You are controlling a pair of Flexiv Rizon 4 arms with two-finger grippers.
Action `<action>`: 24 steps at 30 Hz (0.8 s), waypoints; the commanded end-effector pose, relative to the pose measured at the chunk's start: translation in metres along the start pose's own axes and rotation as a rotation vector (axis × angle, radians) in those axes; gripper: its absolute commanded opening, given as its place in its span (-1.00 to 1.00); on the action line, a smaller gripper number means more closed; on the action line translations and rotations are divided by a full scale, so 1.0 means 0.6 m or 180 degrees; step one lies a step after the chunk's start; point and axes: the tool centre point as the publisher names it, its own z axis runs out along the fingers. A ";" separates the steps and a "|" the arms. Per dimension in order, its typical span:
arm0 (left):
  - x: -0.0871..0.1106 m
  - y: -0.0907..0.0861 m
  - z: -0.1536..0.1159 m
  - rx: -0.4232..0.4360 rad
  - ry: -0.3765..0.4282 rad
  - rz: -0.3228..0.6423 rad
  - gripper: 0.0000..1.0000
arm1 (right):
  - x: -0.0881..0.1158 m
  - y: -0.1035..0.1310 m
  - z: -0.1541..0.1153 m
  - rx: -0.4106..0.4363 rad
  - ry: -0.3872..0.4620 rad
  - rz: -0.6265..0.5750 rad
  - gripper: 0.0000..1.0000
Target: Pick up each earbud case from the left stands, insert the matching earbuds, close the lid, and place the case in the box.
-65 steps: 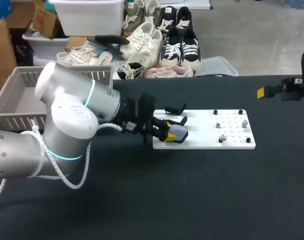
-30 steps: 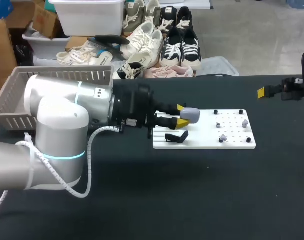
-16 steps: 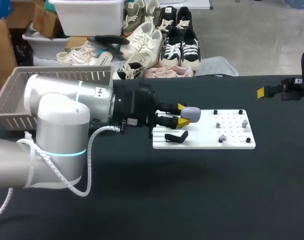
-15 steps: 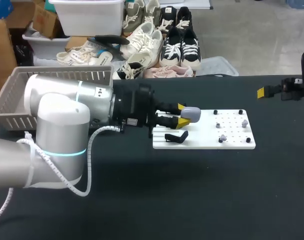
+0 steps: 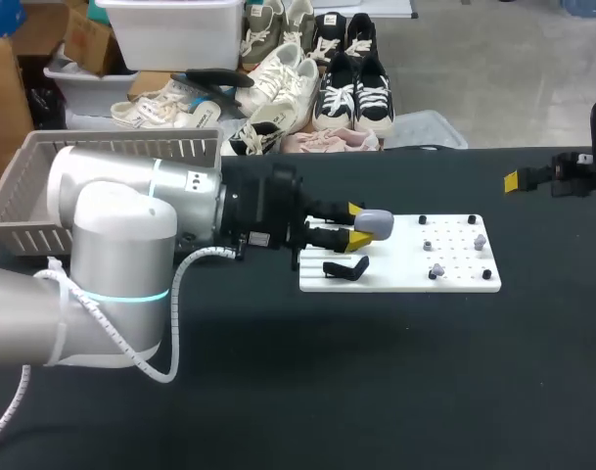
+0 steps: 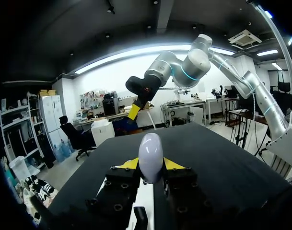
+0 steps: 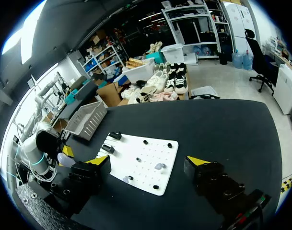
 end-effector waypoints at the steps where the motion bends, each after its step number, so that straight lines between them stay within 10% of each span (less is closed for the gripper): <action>1: 0.001 -0.001 0.000 -0.0011 -0.0009 0.0004 -1.00 | 0.000 0.000 0.000 0.0000 0.0000 0.0000 1.00; 24: 0.011 0.001 0.056 0.0095 -0.0186 -0.0097 -1.00 | 0.000 0.000 0.000 0.0000 0.0000 0.0000 1.00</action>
